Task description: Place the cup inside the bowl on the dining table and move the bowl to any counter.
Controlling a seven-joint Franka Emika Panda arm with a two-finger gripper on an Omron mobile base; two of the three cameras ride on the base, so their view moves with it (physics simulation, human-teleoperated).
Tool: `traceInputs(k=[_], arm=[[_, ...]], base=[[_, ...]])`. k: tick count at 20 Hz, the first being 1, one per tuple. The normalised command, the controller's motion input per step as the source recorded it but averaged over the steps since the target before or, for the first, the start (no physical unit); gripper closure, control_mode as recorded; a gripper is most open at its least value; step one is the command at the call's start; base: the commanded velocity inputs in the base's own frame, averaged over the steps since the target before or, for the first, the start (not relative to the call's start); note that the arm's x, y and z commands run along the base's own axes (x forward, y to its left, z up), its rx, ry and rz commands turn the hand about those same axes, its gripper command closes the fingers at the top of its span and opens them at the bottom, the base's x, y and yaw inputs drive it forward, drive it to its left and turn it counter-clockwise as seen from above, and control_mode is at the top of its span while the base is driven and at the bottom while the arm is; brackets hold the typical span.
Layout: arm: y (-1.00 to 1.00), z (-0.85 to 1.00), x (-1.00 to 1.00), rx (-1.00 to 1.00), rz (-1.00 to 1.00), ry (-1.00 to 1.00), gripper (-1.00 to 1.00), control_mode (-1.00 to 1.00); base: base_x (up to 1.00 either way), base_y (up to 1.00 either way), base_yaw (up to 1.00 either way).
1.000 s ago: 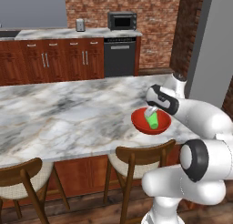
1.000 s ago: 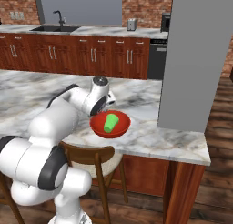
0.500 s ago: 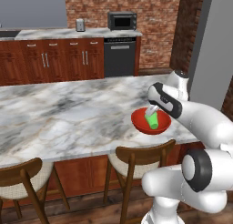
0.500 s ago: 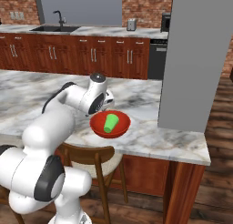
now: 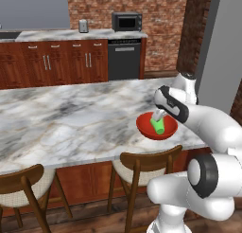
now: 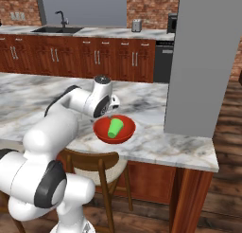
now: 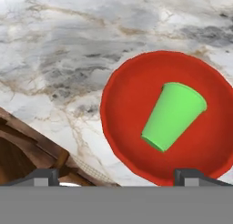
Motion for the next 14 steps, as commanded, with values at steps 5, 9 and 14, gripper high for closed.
traceInputs(k=[5, 9, 14], arm=[[-0.25, 0.00, 0.00, 0.00, -0.25, 0.08, -1.00, -1.00], [-0.22, 0.00, 0.00, 0.00, -0.28, 0.07, -1.00, -1.00], [-0.23, 0.00, 0.00, 0.04, -0.28, 0.02, -1.00, -1.00]], base=[[0.00, 0.00, 0.00], [0.00, 0.00, 0.00], [0.00, 0.00, 0.00]])
